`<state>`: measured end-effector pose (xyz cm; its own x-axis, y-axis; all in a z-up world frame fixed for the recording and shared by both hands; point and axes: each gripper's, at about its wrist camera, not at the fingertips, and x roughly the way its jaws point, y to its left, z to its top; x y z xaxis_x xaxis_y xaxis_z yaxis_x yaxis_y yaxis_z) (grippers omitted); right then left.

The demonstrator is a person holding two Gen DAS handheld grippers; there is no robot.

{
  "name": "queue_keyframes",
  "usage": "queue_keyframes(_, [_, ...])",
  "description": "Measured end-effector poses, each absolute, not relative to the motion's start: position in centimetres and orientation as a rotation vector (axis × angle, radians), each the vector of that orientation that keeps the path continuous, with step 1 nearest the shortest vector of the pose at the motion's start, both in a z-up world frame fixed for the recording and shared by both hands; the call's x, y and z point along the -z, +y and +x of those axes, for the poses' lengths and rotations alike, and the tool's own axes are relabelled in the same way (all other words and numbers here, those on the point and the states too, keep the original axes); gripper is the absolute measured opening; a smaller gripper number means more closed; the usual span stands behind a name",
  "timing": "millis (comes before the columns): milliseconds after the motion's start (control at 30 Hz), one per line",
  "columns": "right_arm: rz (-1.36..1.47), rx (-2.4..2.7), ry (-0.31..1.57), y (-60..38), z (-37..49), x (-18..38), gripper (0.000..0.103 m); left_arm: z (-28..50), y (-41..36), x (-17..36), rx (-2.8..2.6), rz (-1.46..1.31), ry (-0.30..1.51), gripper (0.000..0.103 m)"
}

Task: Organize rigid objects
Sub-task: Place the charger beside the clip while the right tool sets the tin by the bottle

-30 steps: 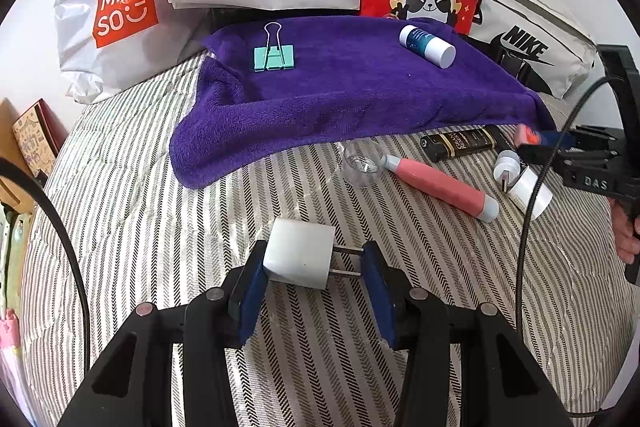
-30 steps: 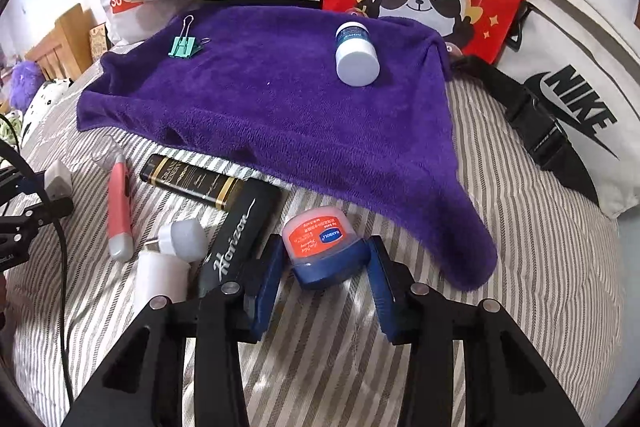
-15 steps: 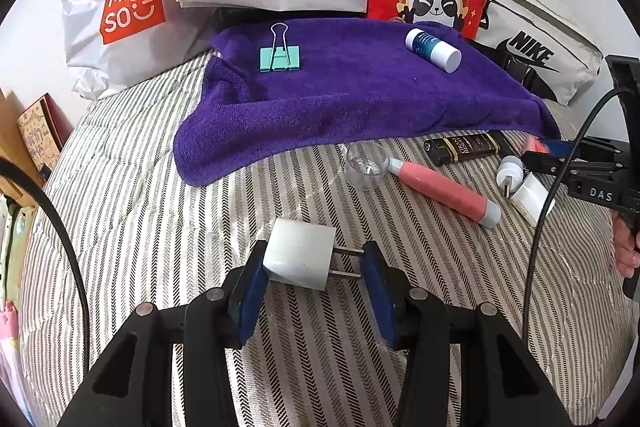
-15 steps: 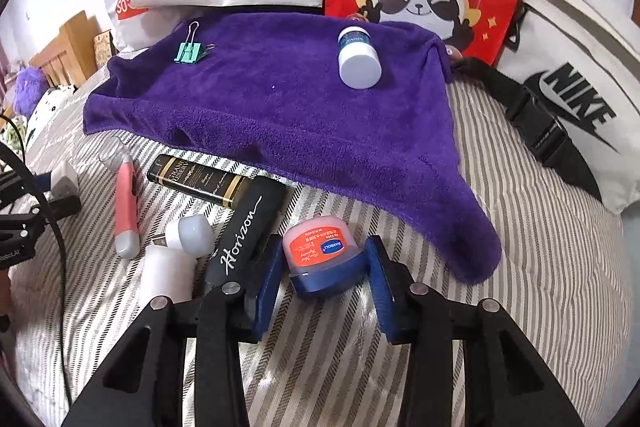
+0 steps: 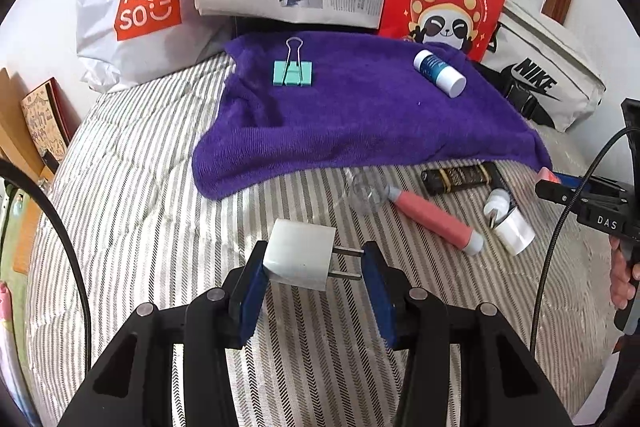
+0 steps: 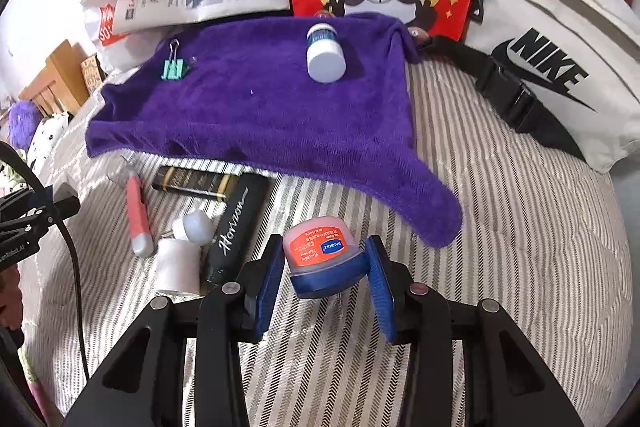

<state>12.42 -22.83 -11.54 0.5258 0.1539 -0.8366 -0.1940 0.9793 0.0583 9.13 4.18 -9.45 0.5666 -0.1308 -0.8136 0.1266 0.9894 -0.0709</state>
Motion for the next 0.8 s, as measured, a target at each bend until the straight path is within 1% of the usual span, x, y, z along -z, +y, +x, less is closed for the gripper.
queue_keyframes(500, [0.015, -0.208, 0.957, -23.3, 12.9, 9.1, 0.041, 11.6, 3.7, 6.7, 0.147, -0.008, 0.922, 0.044])
queue_keyframes(800, [0.012, -0.192, 0.928, -23.5, 14.8, 7.7, 0.041, 14.0, 2.9, 5.2, 0.151, 0.015, 0.886, 0.044])
